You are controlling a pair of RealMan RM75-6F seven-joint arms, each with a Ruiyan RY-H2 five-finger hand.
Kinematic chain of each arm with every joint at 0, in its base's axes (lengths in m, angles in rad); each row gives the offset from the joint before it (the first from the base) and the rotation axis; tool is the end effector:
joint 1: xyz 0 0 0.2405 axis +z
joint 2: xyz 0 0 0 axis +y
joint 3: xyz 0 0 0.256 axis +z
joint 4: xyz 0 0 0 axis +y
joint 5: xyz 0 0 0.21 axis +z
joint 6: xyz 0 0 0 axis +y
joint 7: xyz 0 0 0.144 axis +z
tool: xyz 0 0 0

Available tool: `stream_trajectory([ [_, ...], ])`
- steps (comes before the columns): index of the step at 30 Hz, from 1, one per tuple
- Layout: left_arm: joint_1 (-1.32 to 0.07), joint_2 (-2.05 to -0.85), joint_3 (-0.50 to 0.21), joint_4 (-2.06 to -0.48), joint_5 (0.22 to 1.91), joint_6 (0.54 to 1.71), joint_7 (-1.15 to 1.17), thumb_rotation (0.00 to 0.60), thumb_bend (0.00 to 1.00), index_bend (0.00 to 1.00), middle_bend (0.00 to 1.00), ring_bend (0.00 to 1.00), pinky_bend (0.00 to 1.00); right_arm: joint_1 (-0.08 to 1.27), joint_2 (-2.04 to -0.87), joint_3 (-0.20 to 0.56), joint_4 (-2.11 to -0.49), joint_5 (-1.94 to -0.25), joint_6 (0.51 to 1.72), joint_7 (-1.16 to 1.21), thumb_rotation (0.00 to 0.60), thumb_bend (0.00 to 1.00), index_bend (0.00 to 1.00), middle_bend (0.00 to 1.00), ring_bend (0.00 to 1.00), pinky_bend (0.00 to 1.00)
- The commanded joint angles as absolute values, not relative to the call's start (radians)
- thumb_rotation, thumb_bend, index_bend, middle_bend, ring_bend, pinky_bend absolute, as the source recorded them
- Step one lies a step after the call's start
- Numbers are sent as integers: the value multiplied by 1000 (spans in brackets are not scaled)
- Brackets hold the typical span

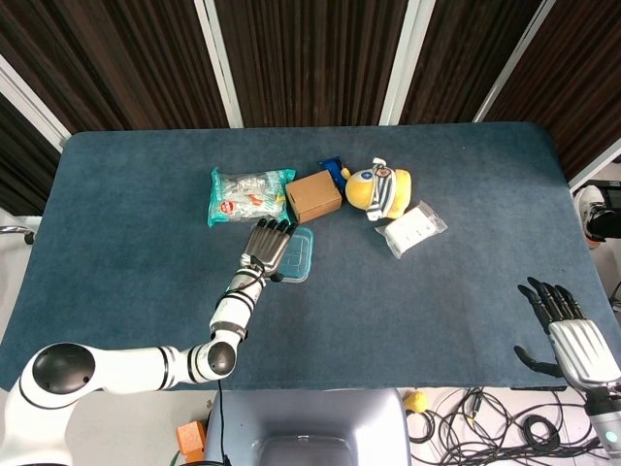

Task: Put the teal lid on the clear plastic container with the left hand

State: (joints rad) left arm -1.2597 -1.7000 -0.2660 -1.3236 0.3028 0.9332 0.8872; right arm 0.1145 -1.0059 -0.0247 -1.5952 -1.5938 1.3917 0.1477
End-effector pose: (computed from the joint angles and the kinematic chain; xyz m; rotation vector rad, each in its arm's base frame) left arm -0.0260 0.4126 -0.0551 -1.8792 -0.8602 -0.6244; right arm -0.3188 -0.1734 0.1709 1.5483 -0.9930 0.8588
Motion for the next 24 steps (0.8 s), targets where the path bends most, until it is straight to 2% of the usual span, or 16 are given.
stream_trajectory([
  [1,-1264,-1693,-267,-1337,294,943,894,600,276,500,712,521,154,114,-1005,-25,-1595,-1594,1393,149,600,200,0,0,0,0],
  [8,-1268,-1677,-266,-1375,268,967,910,600,276,491,706,521,153,114,-1005,-25,-1595,-1595,1393,148,600,200,0,0,0,0],
  [17,-1272,-1695,-261,-1343,259,940,898,600,275,427,641,487,141,112,-1004,-27,-1595,-1599,1397,152,600,200,0,0,0,0],
  [21,-1270,-1698,-258,-1328,261,933,890,600,273,362,573,442,123,112,-1001,-26,-1594,-1597,1398,157,600,199,0,0,0,0],
  [24,-1271,-1694,-254,-1328,236,923,899,600,263,292,486,366,103,110,-1000,-25,-1594,-1595,1400,160,600,199,0,0,0,0],
])
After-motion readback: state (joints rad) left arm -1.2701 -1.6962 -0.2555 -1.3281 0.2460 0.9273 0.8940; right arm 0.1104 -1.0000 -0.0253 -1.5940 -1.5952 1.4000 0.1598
